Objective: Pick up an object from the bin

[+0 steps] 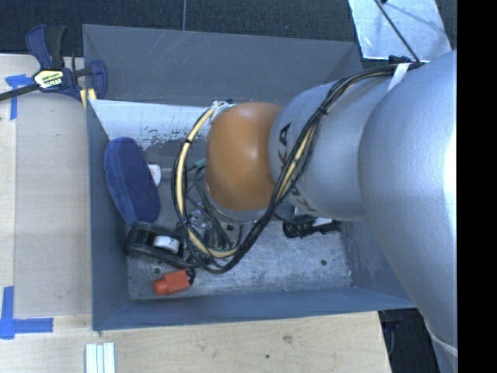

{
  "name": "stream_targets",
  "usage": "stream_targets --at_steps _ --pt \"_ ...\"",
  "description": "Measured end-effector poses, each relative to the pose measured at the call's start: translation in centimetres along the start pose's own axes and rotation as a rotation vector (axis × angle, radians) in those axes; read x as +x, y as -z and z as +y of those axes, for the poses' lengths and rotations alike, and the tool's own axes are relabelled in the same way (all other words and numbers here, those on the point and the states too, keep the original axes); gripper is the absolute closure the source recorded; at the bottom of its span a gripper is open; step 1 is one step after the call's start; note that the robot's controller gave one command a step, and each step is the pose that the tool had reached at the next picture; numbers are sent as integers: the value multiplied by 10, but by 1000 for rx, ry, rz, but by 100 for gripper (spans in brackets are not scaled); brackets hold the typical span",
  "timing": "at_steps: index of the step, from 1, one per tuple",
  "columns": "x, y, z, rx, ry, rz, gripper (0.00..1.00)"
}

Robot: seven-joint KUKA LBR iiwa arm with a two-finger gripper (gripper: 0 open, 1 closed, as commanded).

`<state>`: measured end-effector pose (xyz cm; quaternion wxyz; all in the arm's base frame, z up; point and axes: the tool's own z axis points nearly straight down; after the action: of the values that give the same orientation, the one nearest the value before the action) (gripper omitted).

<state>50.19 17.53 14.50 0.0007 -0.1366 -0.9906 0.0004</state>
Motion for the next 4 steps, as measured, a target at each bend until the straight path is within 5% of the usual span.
stream_targets --at_steps 1,2,3,4 --pt "19 18 2 -1 2 0 100" --pt "13 28 -1 -3 10 -5 100" --pt "13 27 -1 -3 9 -4 0" --pt "-7 -73 1 1 416 7 0"
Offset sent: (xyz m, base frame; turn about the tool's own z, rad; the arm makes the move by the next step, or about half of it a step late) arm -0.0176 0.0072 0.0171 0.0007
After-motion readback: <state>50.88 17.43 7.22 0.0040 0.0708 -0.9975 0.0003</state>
